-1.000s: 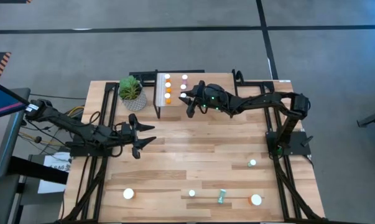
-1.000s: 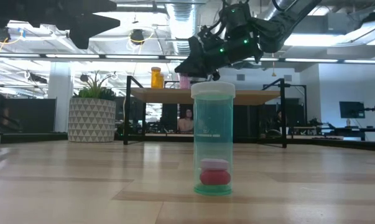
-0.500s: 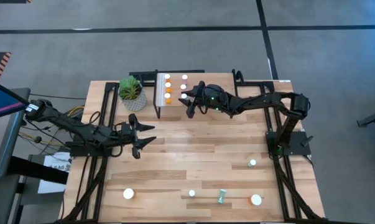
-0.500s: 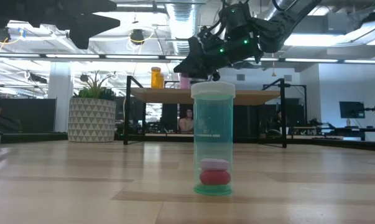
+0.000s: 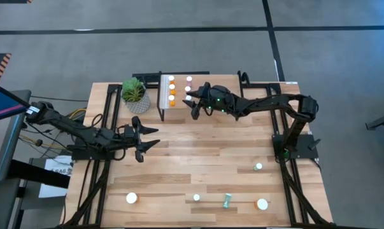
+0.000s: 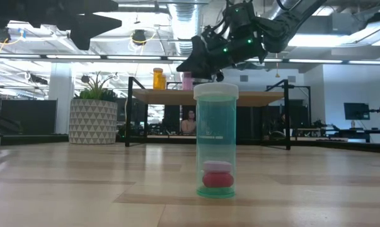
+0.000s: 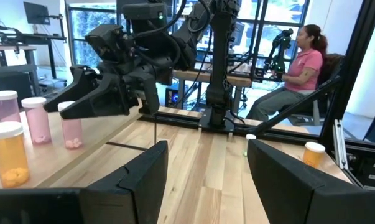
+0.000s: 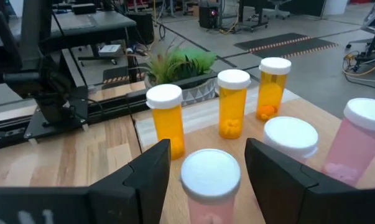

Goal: Pick and place medicine bottles onto shelf by color
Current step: Put the pink pill bottle on the shelf aligned with the other pink pill bottles, then put the top green pill bottle on the shelf

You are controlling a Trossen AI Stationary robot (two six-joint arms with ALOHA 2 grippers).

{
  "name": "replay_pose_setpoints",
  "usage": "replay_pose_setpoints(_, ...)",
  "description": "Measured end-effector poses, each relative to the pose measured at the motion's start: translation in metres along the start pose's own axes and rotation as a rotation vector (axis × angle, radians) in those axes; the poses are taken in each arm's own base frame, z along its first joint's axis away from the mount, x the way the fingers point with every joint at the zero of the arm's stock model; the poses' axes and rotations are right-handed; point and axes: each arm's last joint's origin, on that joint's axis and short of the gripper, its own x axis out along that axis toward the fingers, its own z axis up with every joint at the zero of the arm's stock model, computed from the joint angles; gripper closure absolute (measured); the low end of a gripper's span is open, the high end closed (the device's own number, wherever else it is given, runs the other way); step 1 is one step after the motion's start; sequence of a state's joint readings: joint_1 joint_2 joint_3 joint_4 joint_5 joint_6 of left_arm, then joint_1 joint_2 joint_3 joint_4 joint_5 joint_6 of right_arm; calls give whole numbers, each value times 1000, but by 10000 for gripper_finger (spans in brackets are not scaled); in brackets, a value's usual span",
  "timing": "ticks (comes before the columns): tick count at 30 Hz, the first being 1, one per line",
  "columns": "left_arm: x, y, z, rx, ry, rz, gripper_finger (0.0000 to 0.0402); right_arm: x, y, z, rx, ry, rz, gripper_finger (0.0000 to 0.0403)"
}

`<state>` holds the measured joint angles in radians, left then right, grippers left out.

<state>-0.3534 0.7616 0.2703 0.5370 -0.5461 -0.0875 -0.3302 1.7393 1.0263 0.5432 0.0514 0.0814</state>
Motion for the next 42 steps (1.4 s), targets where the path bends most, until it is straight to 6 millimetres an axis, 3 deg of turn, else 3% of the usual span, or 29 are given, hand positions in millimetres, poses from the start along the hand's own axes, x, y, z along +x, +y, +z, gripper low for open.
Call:
replay_pose_setpoints(11, 0, 0, 0, 0, -1, 0, 194, -23, 1, 29, -7, -33, -5, 171)
replay_pose_setpoints(18, 0, 0, 0, -6, -3, -1, 194, -54, 14, 54, -9, -19, 30, 171)
replay_pose_setpoints(24, 0, -1, 0, -8, -2, -17, 194, -88, 52, 61, -41, 81, 147, 172)
replay_pose_setpoints(34, 0, -1, 2, -15, -14, -19, 194, -139, 140, 46, -105, 181, 305, 172)
replay_pose_setpoints(42, 0, -1, 3, -39, -28, -29, 194, -168, 170, 22, -52, 361, 283, 172)
